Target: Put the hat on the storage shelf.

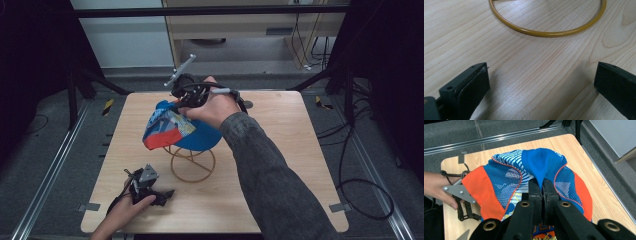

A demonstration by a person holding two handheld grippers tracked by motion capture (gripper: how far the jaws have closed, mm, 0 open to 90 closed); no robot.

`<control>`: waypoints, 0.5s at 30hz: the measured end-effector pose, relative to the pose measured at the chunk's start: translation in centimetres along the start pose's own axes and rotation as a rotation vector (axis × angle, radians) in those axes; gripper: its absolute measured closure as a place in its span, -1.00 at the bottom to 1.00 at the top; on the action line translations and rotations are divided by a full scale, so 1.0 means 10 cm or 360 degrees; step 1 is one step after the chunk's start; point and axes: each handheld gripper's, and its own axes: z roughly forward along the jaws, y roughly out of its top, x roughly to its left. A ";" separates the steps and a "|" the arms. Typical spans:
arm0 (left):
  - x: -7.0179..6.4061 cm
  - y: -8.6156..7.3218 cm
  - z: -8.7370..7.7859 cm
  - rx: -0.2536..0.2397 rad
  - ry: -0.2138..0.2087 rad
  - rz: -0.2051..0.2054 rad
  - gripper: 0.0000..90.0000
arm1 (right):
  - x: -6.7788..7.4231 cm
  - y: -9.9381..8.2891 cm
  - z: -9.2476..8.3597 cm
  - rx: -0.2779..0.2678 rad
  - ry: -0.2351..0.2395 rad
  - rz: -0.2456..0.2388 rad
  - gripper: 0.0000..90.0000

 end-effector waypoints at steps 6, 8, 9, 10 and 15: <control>0.00 0.00 0.00 0.0001 0.0000 0.0001 -1.00 | -0.01 -0.02 0.00 -0.0002 0.0004 0.0010 0.88; 0.00 0.00 0.00 0.0000 0.0000 0.0001 -1.00 | -0.01 -0.03 0.00 0.0000 0.0008 0.0014 0.85; 0.00 0.00 0.00 0.0000 0.0000 0.0001 -1.00 | -0.01 -0.03 0.00 0.0001 0.0009 0.0014 0.84; 0.00 0.00 0.00 0.0000 0.0000 0.0001 -1.00 | -0.01 -0.03 0.00 -0.0005 0.0009 0.0018 0.79; 0.00 0.00 0.00 0.0000 -0.0001 0.0001 -1.00 | -0.01 -0.04 -0.02 -0.0017 0.0015 0.0031 0.73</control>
